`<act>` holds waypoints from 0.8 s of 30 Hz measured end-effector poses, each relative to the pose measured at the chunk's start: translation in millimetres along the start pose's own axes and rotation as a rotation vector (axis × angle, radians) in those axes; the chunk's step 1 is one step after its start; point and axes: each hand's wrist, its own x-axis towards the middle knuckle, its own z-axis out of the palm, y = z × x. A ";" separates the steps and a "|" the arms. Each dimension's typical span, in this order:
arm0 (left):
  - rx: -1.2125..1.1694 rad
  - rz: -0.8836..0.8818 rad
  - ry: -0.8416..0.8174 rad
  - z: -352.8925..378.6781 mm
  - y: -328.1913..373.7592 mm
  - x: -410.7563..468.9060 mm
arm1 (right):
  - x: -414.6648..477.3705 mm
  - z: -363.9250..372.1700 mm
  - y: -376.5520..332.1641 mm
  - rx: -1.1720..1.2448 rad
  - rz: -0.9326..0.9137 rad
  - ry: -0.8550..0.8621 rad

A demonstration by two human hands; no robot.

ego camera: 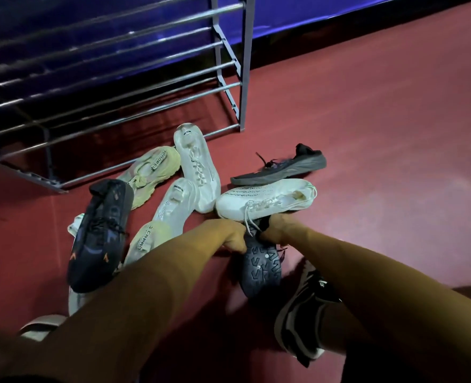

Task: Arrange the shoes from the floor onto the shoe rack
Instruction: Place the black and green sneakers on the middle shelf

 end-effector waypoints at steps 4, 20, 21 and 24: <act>-0.107 -0.018 -0.004 8.7 3.6 7.6 | 7.5 6.5 2.8 0.129 0.016 0.036; -0.399 -0.070 0.258 -20.5 -47.5 -79.0 | -32.4 -26.3 -71.2 0.376 -0.001 0.012; -0.392 -0.076 0.272 -21.7 -49.5 -91.1 | -38.1 -28.5 -78.2 0.379 -0.009 0.019; -0.452 -0.058 0.333 -23.7 -57.9 -120.0 | -55.2 -37.1 -97.8 0.404 -0.051 0.032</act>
